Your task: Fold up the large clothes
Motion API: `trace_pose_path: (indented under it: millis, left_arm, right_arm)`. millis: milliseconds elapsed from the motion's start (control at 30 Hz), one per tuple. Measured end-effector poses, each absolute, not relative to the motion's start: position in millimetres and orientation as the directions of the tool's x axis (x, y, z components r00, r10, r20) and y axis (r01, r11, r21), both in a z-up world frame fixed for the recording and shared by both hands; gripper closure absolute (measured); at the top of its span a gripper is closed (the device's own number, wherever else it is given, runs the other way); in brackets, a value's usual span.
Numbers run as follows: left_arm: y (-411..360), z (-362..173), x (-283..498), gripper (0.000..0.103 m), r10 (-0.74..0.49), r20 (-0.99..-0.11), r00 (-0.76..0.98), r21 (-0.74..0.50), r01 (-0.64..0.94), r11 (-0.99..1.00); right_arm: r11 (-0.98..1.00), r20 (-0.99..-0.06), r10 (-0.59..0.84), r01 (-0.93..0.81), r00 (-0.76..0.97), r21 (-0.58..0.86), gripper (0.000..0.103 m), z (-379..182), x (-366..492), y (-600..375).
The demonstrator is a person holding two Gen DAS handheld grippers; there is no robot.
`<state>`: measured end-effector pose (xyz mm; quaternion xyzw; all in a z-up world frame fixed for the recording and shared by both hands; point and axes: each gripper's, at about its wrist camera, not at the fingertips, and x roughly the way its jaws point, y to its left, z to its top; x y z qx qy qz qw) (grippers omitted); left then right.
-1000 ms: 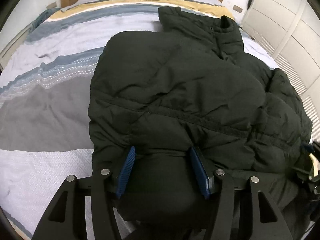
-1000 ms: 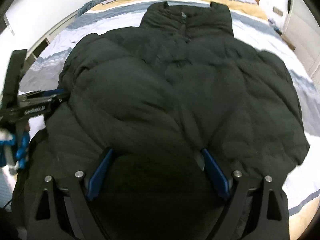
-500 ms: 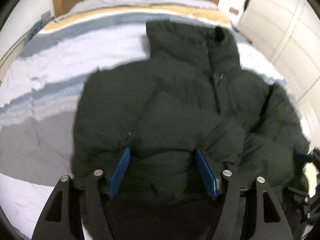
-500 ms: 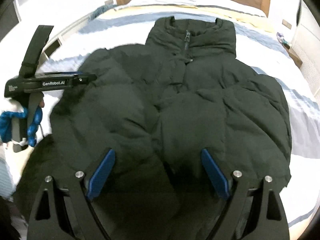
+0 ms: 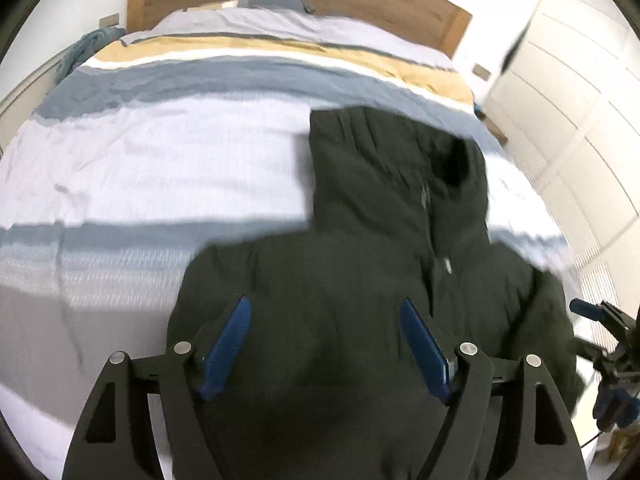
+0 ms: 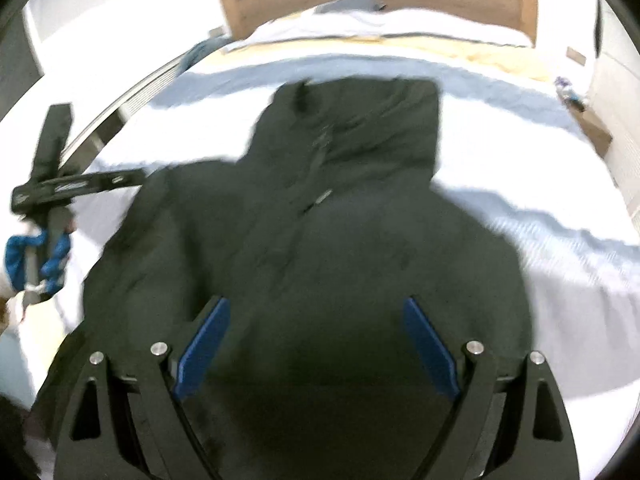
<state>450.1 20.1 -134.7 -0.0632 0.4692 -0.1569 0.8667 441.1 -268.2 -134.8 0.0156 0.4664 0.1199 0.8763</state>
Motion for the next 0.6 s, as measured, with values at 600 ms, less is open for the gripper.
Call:
trace_pose_path:
  millis: [600]
  left_arm:
    - [-21, -216, 646, 0.021, -0.456, -0.757, 0.467, -0.517, -0.002, 0.856]
  right_arm:
    - [0.922, -0.706, 0.255, 0.054, 0.660, 0.383, 0.015, -176, 686, -366]
